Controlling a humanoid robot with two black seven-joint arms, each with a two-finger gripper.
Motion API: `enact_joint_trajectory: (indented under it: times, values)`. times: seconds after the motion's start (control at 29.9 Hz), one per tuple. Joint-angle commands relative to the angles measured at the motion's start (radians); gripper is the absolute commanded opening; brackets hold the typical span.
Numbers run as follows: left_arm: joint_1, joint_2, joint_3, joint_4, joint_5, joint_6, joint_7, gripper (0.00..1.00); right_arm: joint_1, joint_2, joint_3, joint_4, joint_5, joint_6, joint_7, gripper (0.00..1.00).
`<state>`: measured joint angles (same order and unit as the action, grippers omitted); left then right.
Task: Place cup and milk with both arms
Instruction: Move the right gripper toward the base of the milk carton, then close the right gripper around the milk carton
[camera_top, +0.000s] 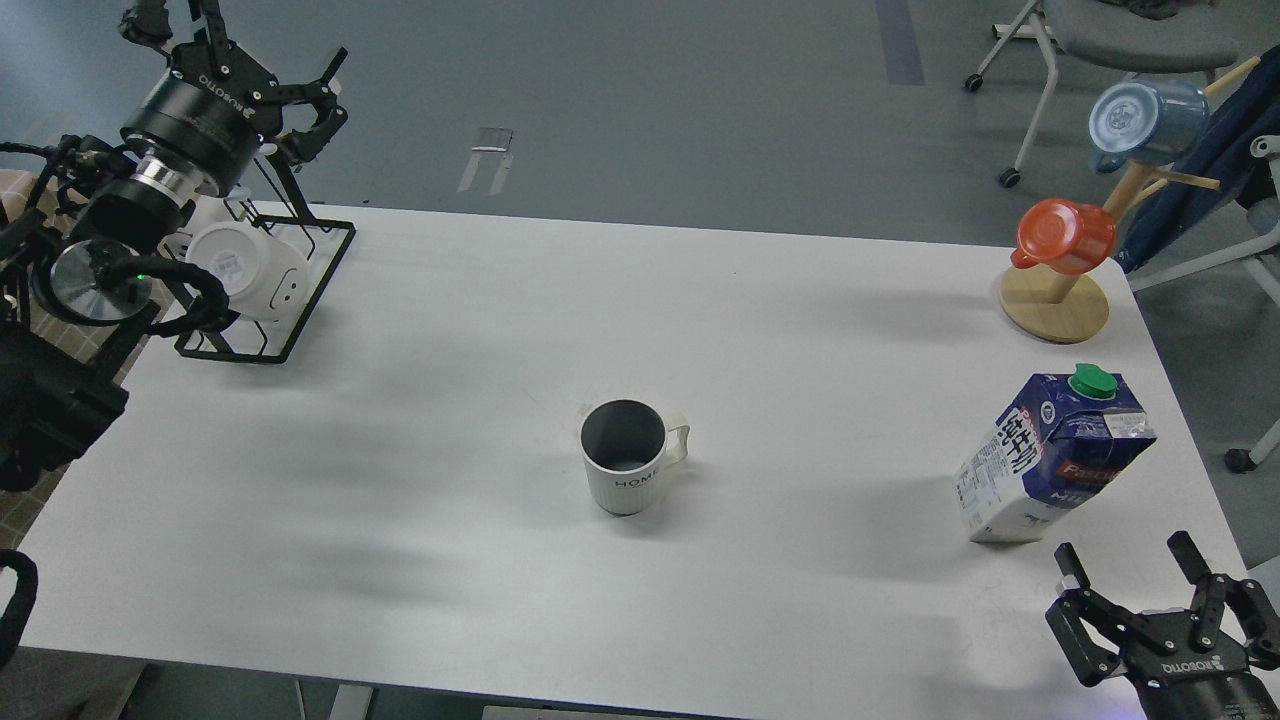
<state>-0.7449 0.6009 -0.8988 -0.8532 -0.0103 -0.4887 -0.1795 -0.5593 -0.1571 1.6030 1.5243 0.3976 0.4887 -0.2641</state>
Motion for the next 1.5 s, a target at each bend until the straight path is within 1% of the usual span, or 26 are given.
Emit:
enact_joint_trajectory:
  times: [0.0,0.1,0.2,0.37,0.63,0.77,0.94,1.47]
  values:
    - [0.004,0.002,0.003,-0.001,0.000,0.000,0.002,0.99,0.039,0.037,-0.006,-0.004,-0.014,0.000,0.002,0.96]
    - [0.004,0.002,0.009,-0.006,0.001,0.000,0.002,0.99,0.041,0.045,-0.009,-0.003,-0.040,0.000,0.002,0.95]
    - [0.004,0.000,0.011,-0.006,0.001,0.000,0.002,0.99,0.056,0.051,-0.058,-0.021,-0.080,0.000,-0.001,0.94]
    - [0.004,-0.006,0.012,-0.006,0.003,0.000,0.003,0.99,0.079,0.062,-0.098,-0.041,-0.077,0.000,0.002,0.93]
    - [0.001,-0.001,0.004,-0.006,-0.005,0.000,-0.008,0.99,0.091,0.076,-0.081,-0.035,-0.074,0.000,0.005,0.94]
    - [-0.001,0.000,0.006,-0.006,-0.003,0.000,-0.006,0.99,0.087,0.076,-0.068,-0.032,-0.072,0.000,0.005,0.94]
    - [-0.001,0.002,0.008,-0.006,-0.003,0.000,-0.008,0.99,0.084,0.074,-0.048,-0.033,-0.071,0.000,0.000,0.97]
    - [-0.001,0.011,0.012,-0.006,0.000,0.000,-0.005,0.99,0.095,0.079,-0.058,-0.042,-0.043,0.000,0.003,0.96]
